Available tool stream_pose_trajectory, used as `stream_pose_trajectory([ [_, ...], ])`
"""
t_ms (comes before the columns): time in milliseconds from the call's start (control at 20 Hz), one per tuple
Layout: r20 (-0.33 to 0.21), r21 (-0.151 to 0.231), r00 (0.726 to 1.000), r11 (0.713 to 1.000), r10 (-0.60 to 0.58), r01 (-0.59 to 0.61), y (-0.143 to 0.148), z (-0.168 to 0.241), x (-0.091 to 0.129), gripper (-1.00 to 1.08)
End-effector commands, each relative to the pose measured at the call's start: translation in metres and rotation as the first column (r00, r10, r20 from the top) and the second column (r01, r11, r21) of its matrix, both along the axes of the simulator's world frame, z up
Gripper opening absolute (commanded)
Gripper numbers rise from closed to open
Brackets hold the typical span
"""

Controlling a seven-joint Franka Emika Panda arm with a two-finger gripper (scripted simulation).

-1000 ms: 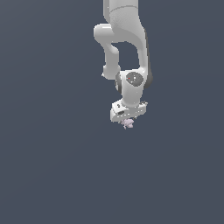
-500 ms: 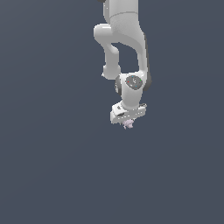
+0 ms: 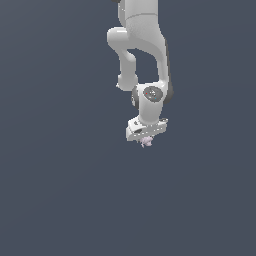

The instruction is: Pick up the object and move it to a goal position.

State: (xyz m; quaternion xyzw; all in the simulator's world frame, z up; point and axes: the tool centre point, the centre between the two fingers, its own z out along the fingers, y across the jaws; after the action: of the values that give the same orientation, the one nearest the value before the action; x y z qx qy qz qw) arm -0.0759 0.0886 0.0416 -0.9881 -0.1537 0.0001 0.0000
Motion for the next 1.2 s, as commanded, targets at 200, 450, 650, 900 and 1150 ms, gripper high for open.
stream_pose_trajectory([
  [200, 0.001, 0.0, 1.0, 1.0, 0.0, 0.0, -0.004, 0.016, 0.001, -1.0],
  [450, 0.001, 0.0, 1.0, 1.0, 0.0, 0.0, -0.012, 0.045, 0.003, -1.0],
  [650, 0.0, 0.0, 1.0, 1.0, 0.001, -0.001, -0.02, 0.077, 0.005, -1.0],
  [900, 0.0, 0.001, 1.0, 1.0, 0.001, -0.001, -0.033, 0.128, 0.008, -1.0],
  [1150, 0.0, 0.002, 1.0, 1.0, 0.001, -0.001, -0.047, 0.181, 0.012, -1.0],
])
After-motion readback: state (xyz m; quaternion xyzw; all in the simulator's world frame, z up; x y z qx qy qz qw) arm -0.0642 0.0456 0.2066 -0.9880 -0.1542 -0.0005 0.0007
